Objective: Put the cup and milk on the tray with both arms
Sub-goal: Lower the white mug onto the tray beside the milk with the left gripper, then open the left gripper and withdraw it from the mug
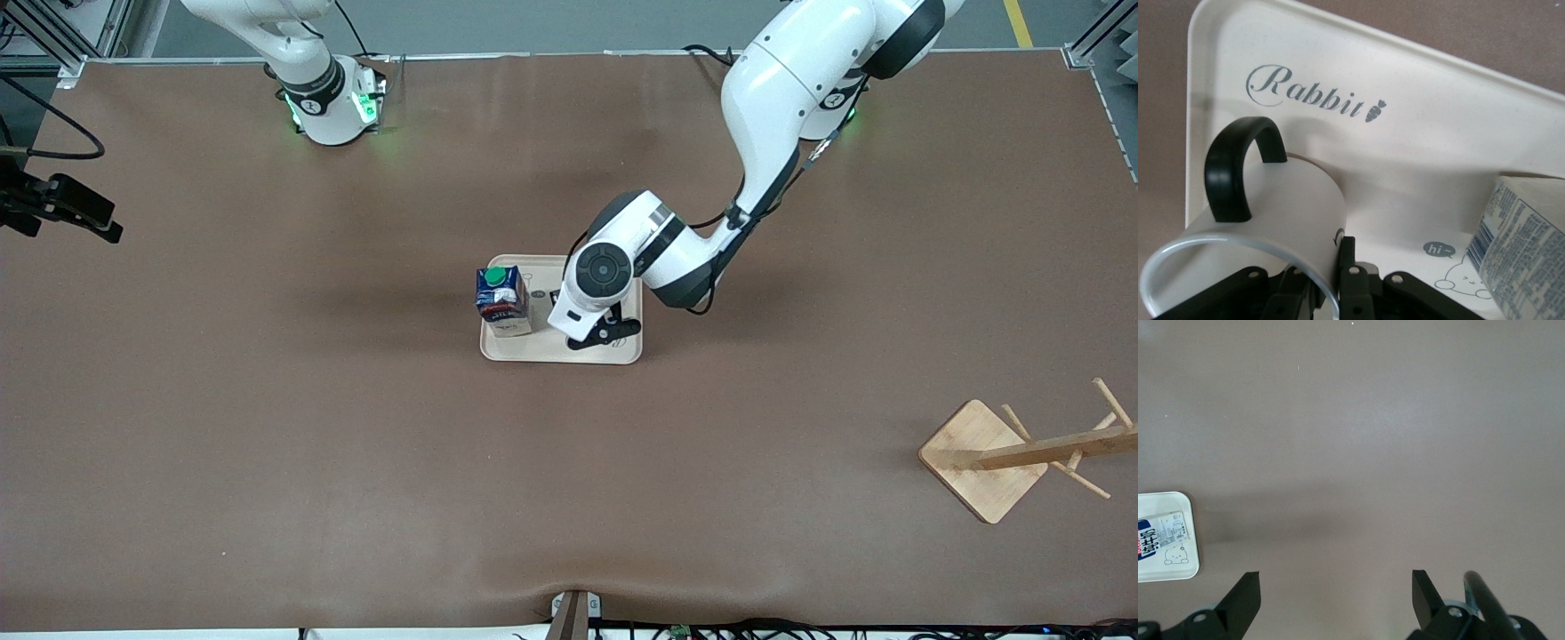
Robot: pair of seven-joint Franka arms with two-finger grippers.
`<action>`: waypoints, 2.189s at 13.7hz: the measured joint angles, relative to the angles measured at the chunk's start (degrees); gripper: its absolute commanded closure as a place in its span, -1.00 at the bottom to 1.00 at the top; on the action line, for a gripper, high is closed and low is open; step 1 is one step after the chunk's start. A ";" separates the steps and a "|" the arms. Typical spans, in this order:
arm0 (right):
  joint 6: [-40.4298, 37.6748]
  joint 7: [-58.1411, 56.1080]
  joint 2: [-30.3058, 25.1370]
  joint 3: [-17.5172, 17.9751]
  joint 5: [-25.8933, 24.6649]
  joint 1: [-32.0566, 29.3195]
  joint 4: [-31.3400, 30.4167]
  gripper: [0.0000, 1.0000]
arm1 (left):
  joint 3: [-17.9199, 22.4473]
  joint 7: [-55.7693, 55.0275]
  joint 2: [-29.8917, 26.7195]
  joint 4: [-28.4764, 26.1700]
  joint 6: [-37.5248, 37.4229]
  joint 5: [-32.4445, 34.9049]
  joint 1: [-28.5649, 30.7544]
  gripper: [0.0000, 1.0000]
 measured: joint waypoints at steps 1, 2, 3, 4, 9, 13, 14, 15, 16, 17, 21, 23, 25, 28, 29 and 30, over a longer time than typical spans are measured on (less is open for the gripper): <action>-0.06 0.00 0.00 0.00 0.00 -0.02 0.00 -1.00 | 0.06 -0.34 0.01 0.16 0.00 0.00 0.03 -0.99; -0.10 0.00 0.01 0.00 0.00 -0.03 0.00 -1.00 | 0.24 -1.08 0.01 0.23 0.05 0.02 0.11 -1.00; -0.14 0.00 0.01 0.00 0.00 -0.04 0.00 -1.00 | 0.43 -1.55 0.01 0.42 0.06 0.04 0.23 -1.00; -0.21 0.00 0.02 0.00 0.00 -0.05 0.00 -1.00 | 0.50 -1.84 -0.01 0.72 0.09 0.05 0.39 -1.00; -0.46 -0.01 0.03 0.00 0.00 -0.08 0.00 -1.00 | 0.57 -2.17 -4.15 2.83 -0.06 0.15 2.87 -1.00; -0.70 -0.01 0.03 -0.03 0.00 -0.14 0.00 -1.00 | 0.71 -2.17 -11.86 3.15 -3.39 0.34 7.30 -1.00; -0.70 -0.01 0.03 -0.04 0.00 -0.14 0.00 -1.00 | 0.74 -2.17 -13.93 3.16 -5.21 1.01 8.93 -1.00; -0.70 -0.01 0.04 -0.04 0.00 -0.15 0.00 -1.00 | 0.76 -2.17 -15.80 3.15 -7.15 2.64 10.55 -1.00; -0.70 -0.01 0.04 -0.04 0.00 -0.15 0.00 -1.00 | 0.76 -2.17 -17.52 3.14 -8.99 4.87 12.11 -1.00; -0.70 -0.01 0.04 -0.04 0.01 -0.15 0.00 -1.00 | 0.77 -2.17 -19.07 3.13 -10.72 7.19 13.55 -1.00; -0.71 -0.01 0.04 -0.05 0.02 -0.19 0.00 -1.00 | 0.78 -0.86 -24.05 3.08 -15.14 12.89 19.04 -1.00; -0.72 -0.02 0.04 -0.06 0.02 -0.21 0.00 -1.00 | 0.76 4.17 -26.69 3.08 -16.54 12.99 22.82 -1.00; -0.73 -0.02 0.05 -0.07 0.03 -0.22 0.00 -1.00 | 0.69 11.16 -29.42 3.08 -18.45 12.99 26.84 -1.00; -0.75 -0.02 0.08 -0.13 0.03 -0.24 0.00 -1.00 | 0.63 19.63 -32.69 3.04 -22.29 12.98 31.12 -1.00; -0.75 -0.02 0.08 -0.14 0.03 -0.25 0.00 -1.00 | 0.63 21.62 -33.52 3.02 -23.12 12.98 31.85 -1.00; -0.76 -0.02 0.08 -0.14 0.03 -0.25 0.00 -1.00 | 0.62 23.11 -34.24 3.00 -23.98 12.98 32.24 -1.00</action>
